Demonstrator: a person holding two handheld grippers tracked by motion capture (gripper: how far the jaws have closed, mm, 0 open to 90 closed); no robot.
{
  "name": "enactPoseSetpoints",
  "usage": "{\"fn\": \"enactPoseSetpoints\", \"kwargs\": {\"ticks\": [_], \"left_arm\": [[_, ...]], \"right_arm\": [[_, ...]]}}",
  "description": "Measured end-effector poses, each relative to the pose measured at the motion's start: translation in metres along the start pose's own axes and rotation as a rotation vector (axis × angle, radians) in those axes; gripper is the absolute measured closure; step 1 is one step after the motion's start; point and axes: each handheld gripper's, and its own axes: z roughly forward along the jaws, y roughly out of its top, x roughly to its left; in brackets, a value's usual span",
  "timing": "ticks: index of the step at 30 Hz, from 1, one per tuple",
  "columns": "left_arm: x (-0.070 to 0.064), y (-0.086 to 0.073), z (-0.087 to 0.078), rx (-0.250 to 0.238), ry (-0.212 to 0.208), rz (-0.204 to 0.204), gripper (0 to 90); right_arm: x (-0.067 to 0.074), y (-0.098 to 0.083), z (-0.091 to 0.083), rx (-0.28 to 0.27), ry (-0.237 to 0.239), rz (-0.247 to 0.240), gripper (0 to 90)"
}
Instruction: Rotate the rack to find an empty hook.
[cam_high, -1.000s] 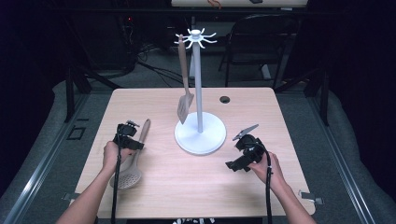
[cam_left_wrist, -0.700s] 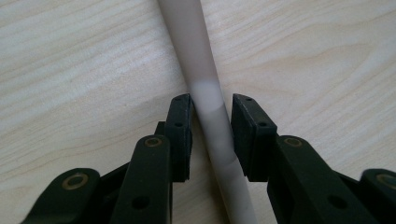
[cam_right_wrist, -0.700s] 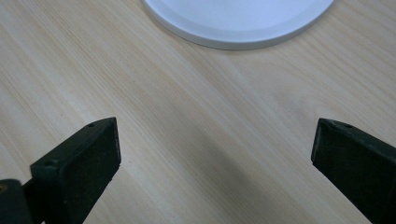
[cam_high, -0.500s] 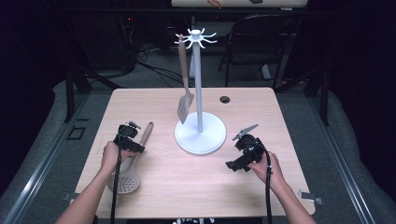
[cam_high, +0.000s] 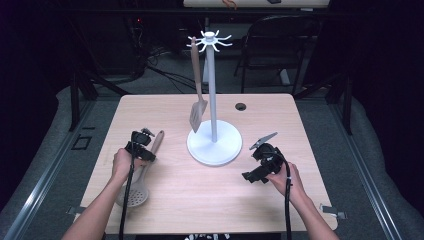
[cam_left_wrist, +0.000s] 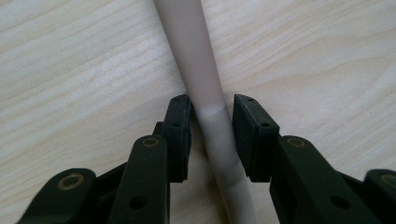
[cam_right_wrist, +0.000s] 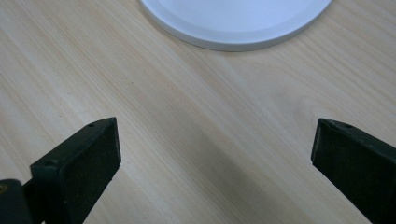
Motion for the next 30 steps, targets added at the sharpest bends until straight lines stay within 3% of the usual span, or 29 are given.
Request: {"fn": "enactPoseSetpoints", "kwargs": {"ticks": [14, 20, 26, 30], "left_arm": [[0.006, -0.011, -0.014, -0.112, -0.088, -0.059, 74.8], [0.006, -0.015, -0.022, -0.158, -0.084, -0.048, 75.2], [0.007, -0.019, -0.029, -0.218, -0.083, -0.063, 75.3], [0.004, -0.022, -0.035, -0.263, -0.058, -0.054, 75.3]], "right_arm": [[0.001, 0.000, -0.001, 0.011, -0.008, -0.008, 1.2], [0.001, 0.000, -0.001, 0.016, -0.012, -0.010, 1.3], [0.001, 0.000, 0.000, 0.017, -0.012, -0.008, 1.4], [0.001, 0.000, 0.000, 0.018, -0.012, -0.008, 1.5]]}}
